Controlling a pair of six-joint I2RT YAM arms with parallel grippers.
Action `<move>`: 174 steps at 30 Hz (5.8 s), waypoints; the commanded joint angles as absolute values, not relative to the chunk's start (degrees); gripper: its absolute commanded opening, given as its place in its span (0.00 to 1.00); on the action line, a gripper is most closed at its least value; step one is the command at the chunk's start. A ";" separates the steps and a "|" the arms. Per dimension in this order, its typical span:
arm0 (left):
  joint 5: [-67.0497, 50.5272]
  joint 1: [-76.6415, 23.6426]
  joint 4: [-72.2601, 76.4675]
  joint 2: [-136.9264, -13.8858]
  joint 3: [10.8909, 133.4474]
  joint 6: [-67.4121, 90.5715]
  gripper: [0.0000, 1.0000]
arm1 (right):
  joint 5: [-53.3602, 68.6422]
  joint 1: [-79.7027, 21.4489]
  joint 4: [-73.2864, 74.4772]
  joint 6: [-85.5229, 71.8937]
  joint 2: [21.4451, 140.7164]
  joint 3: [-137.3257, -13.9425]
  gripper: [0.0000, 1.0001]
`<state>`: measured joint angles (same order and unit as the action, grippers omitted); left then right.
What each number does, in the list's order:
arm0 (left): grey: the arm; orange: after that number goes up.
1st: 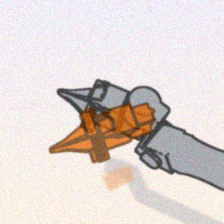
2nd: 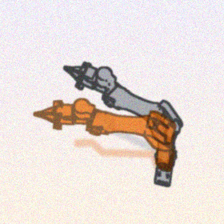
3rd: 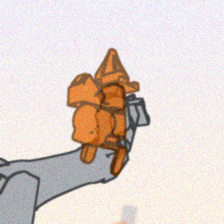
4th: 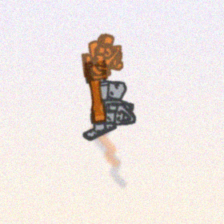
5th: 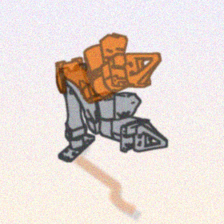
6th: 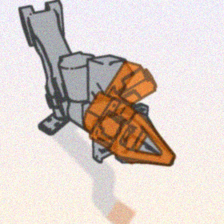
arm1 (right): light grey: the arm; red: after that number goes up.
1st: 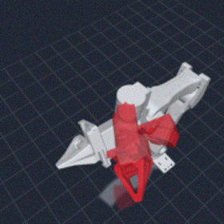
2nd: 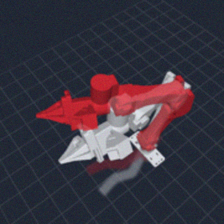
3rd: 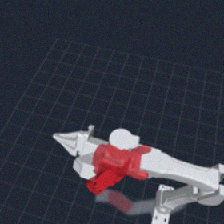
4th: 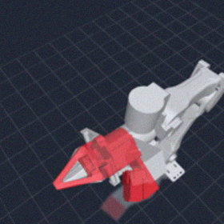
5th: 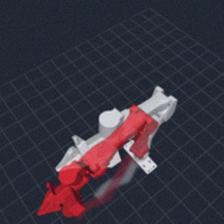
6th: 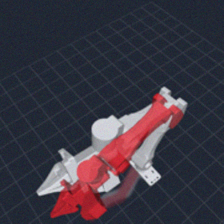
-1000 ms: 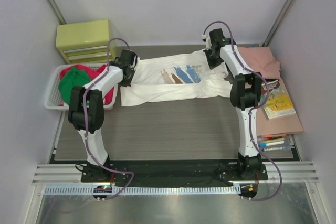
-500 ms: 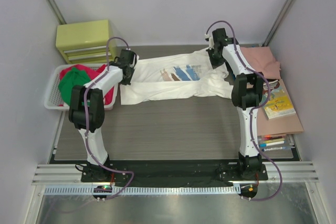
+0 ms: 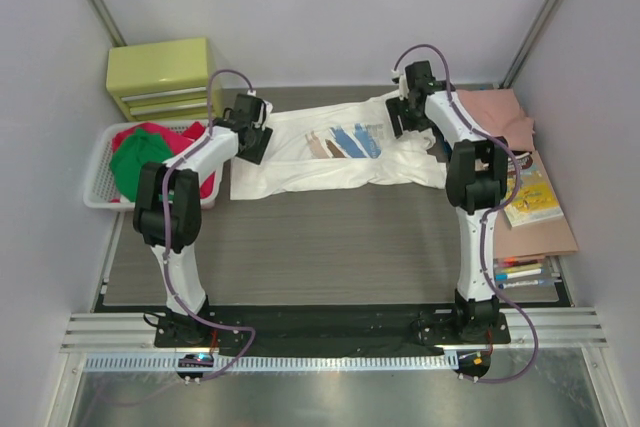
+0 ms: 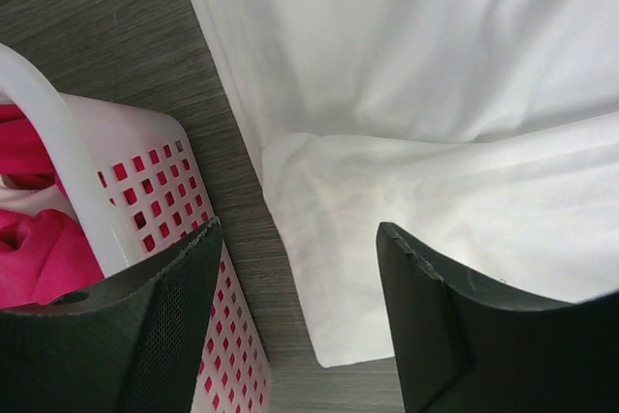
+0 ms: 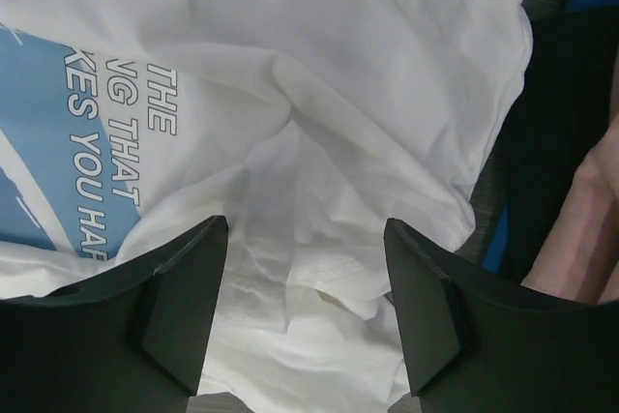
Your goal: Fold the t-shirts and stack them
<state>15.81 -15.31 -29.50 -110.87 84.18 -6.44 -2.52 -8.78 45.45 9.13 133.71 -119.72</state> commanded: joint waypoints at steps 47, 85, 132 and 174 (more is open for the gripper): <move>11.69 -16.00 -31.99 -102.83 74.44 -2.81 0.00 | -14.06 -0.70 33.40 5.80 120.76 -98.00 0.01; 12.83 -16.08 -31.90 -104.06 74.71 -3.16 0.00 | -6.23 -9.22 30.68 4.13 119.45 -94.41 0.01; 12.57 -16.08 -31.38 -101.25 72.68 -4.31 0.00 | -26.01 -2.99 25.93 6.76 104.59 -85.87 0.01; 11.34 -16.08 -31.38 -101.16 72.07 -5.01 0.00 | 65.57 -7.21 73.13 33.93 114.17 -106.09 0.90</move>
